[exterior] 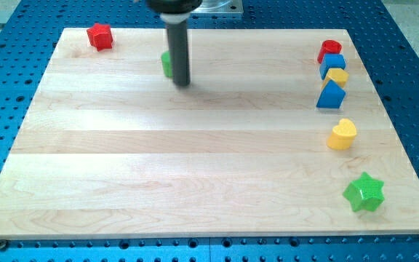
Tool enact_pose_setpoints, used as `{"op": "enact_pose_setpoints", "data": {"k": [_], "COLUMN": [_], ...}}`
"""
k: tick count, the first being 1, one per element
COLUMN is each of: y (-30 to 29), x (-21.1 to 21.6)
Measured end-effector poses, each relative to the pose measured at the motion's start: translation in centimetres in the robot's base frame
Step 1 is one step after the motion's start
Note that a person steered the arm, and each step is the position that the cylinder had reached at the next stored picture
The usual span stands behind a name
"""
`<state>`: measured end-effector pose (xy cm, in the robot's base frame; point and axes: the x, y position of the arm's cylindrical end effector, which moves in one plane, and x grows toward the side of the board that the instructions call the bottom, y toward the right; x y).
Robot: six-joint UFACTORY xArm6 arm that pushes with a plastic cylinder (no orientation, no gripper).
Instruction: Move the green circle to the top center
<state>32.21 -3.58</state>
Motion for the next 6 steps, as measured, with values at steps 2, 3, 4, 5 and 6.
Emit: {"op": "enact_pose_setpoints", "data": {"k": [2,3,4,5,6], "y": [-8.3,-1.7,0.0,-2.0,2.3], "x": [2.0,-2.2,-1.9,-2.5,-4.4]}}
